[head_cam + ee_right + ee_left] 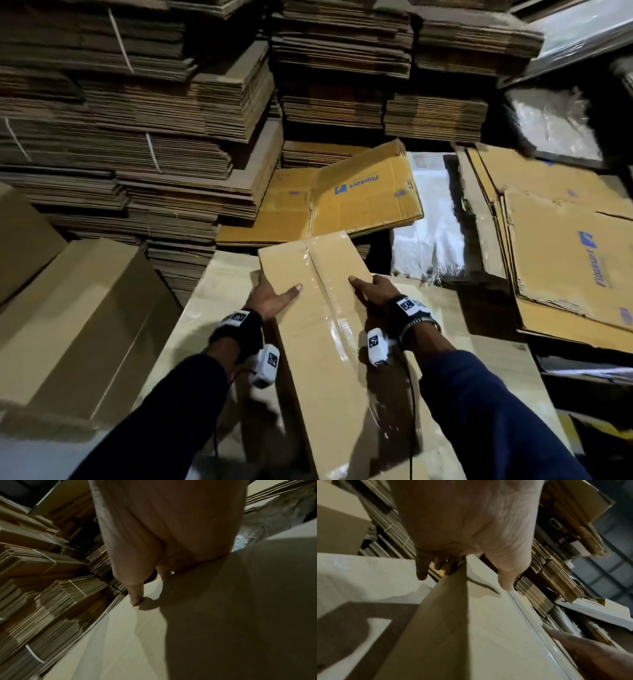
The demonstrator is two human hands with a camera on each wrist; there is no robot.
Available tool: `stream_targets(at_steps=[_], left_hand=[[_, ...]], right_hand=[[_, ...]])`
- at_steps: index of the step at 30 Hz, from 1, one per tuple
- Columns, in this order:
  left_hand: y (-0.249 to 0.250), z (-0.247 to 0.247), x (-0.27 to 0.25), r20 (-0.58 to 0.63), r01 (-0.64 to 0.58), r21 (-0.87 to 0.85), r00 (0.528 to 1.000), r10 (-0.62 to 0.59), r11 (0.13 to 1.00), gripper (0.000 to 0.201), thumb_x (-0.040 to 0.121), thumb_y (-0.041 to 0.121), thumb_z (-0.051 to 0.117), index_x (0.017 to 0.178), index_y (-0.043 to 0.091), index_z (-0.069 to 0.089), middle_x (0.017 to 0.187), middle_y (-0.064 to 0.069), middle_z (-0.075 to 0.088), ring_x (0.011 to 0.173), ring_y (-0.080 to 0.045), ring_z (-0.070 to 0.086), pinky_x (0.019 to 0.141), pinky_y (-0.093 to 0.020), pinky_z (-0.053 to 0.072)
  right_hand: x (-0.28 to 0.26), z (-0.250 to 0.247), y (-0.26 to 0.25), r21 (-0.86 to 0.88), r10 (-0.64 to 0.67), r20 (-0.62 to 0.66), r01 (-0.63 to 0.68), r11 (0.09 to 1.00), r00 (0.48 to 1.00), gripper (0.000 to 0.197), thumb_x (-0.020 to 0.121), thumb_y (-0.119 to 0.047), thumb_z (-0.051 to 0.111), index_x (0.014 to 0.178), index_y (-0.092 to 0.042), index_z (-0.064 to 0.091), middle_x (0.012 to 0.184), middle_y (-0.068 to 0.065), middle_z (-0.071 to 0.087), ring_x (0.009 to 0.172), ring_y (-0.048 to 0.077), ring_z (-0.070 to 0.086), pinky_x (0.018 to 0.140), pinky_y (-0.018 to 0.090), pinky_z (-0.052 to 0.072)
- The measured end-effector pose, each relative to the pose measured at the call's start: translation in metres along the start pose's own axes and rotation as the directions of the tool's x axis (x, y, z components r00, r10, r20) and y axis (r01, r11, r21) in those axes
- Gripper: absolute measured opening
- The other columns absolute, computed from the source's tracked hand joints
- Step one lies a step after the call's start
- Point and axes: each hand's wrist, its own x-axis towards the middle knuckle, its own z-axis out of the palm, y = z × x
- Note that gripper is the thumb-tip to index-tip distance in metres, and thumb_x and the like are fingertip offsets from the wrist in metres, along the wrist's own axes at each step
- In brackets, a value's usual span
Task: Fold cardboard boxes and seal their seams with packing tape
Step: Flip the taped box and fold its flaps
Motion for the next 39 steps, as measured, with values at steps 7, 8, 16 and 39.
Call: stream_targets(at_steps=[7,8,16,39], left_hand=[[0.026,-0.027,0.0,-0.042,-0.101,-0.208,0.995,0.094,0.973,0.104,0.073,0.036,0.096,0.151,0.016,0.03,0.135,-0.003,0.063,0.122,-0.025,0.061,0.1,-0.03,0.046],[0.034,-0.036,0.001,-0.061,-0.15,-0.241,0.988,0.14,0.959,0.104,0.071,0.032,0.097,0.15,0.017,0.032,0.134,-0.001,0.063,0.121,-0.023,0.061,0.098,-0.03,0.046],[0.122,-0.091,-0.043,-0.233,-0.489,-0.333,0.871,0.432,0.806,0.121,0.067,0.015,0.095,0.155,0.041,0.016,0.138,0.004,0.059,0.123,-0.017,0.06,0.106,-0.042,0.048],[0.153,-0.047,-0.158,-0.367,-0.208,-0.105,0.917,0.156,0.973,0.062,0.11,0.05,0.038,0.149,0.003,0.042,0.148,-0.023,0.053,0.133,-0.039,0.053,0.103,-0.043,0.042]], right_hand=[[-0.126,-0.014,-0.095,-0.021,-0.105,-0.154,0.103,0.994,0.982,0.074,0.079,-0.078,0.067,0.114,-0.013,0.063,0.11,0.007,0.071,0.097,0.028,0.066,0.085,0.038,0.053],[-0.136,-0.02,-0.108,0.008,-0.147,-0.188,0.151,0.989,0.971,0.077,0.076,-0.081,0.068,0.115,-0.014,0.064,0.112,0.005,0.072,0.099,0.026,0.067,0.089,0.039,0.054],[-0.2,-0.074,-0.167,0.34,-0.264,-0.395,0.407,0.848,0.88,0.109,0.076,-0.092,0.055,0.155,-0.019,0.032,0.157,0.013,0.045,0.139,0.037,0.048,0.115,0.051,0.039],[-0.265,-0.115,-0.135,-0.308,-0.512,-0.467,0.41,0.858,0.721,0.051,0.101,-0.047,0.042,0.124,-0.003,0.053,0.13,0.026,0.061,0.097,0.035,0.065,0.081,0.039,0.053]])
